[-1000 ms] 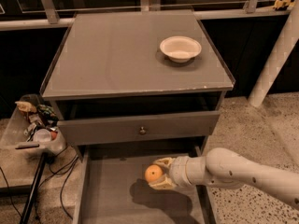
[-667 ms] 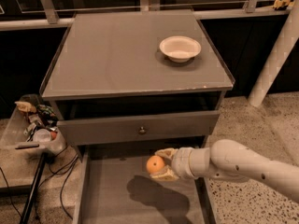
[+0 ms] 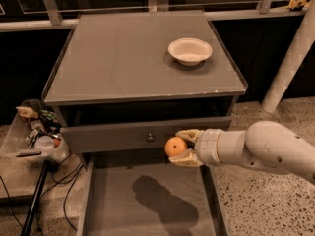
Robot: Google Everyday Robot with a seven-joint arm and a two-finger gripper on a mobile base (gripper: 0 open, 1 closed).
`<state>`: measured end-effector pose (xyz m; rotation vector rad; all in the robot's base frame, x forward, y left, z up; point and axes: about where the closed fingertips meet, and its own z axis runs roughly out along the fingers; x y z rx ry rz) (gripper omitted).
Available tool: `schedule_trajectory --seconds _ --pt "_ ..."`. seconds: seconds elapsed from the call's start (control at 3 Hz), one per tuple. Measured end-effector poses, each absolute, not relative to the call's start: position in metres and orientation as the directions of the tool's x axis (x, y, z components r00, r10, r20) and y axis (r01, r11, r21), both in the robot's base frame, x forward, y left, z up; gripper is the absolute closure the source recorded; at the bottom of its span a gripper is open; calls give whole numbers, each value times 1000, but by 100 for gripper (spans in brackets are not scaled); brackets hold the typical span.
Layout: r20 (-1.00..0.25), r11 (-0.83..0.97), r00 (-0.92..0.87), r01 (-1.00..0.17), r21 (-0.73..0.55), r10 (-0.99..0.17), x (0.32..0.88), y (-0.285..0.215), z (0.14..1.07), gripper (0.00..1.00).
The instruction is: Pick orange from middle drawer and place on counter
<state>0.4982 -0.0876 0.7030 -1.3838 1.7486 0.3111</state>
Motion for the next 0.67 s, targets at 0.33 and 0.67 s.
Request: schedule_trajectory --seconds 0.33,0.67 --pt "-742 353 -14 -885 -303 -670 498 -88 703 100" --pt "-731 354 14 -868 -348 -682 500 -90 726 100"
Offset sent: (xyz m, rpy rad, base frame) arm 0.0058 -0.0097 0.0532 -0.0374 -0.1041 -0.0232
